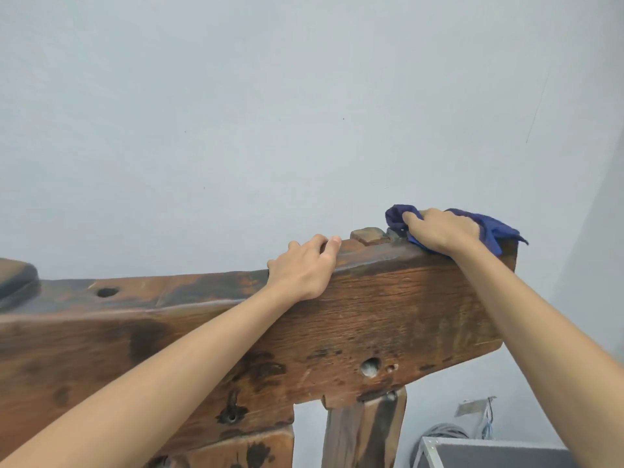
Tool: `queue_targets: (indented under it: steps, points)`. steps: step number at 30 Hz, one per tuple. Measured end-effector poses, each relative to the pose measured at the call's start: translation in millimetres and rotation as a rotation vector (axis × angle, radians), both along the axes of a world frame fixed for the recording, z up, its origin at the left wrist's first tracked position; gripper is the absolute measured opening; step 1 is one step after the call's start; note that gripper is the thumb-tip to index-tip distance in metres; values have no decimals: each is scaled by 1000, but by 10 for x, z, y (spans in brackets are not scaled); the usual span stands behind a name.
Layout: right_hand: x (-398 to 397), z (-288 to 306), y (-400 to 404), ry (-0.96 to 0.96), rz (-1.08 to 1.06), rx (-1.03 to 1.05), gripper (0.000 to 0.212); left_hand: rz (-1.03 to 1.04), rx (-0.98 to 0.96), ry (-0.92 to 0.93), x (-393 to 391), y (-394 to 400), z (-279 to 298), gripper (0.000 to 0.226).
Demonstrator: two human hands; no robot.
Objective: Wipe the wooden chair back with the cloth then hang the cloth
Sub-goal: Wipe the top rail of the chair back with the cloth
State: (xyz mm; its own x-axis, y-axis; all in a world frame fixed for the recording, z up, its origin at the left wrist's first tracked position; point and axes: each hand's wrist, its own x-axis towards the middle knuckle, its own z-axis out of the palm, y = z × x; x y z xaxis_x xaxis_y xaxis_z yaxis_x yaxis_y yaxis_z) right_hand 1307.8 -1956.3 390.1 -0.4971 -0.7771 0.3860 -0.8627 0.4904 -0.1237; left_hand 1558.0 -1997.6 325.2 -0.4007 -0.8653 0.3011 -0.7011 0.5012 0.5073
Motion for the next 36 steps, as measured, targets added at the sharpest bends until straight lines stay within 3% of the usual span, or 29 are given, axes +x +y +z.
queue_targets:
  steps: [2, 5, 7, 8, 11, 13, 18, 23, 27, 31, 33, 36]
  points:
    - [483, -149, 24, 31, 93, -83, 56, -7, 50, 69, 13, 55, 35, 66]
    - [1220, -381, 135, 167, 204, -280, 50, -83, 165, 490, 153, 177, 124, 79]
    - [1669, -525, 185, 266, 273, -332, 44, -118, 175, 597, 413, 208, 136, 76]
    - [1793, -604, 216, 301, 273, -329, 41, -138, 151, 534, 505, 203, 125, 72]
    - [2295, -803, 206, 357, 365, -265, 41, -48, -30, 119, 1089, 149, 25, 56]
    - [2623, -902, 164, 347, 407, -220, 43, 20, -195, -125, 1592, 153, 23, 64]
    - [3237, -849, -54, 221, 420, -145, 49, 188, -500, -382, 2975, 199, 303, 86]
    - [4138, -820, -150, 18, 490, -183, 58, 477, -510, -461, 4442, 132, 621, 79]
    - [4852, -715, -205, -264, 538, -243, 54, 682, -437, -484, 5373, 47, 575, 83]
    - [5587, -594, -271, -541, 562, -319, 60, 778, -434, -522, 5742, 66, 350, 77]
    - [5863, -579, -315, -485, 503, -409, 59, 763, -504, -452, 5722, 66, 284, 74]
    - [6231, -640, -323, -200, 569, -554, 55, 748, -552, -389, 5717, -6, 276, 62]
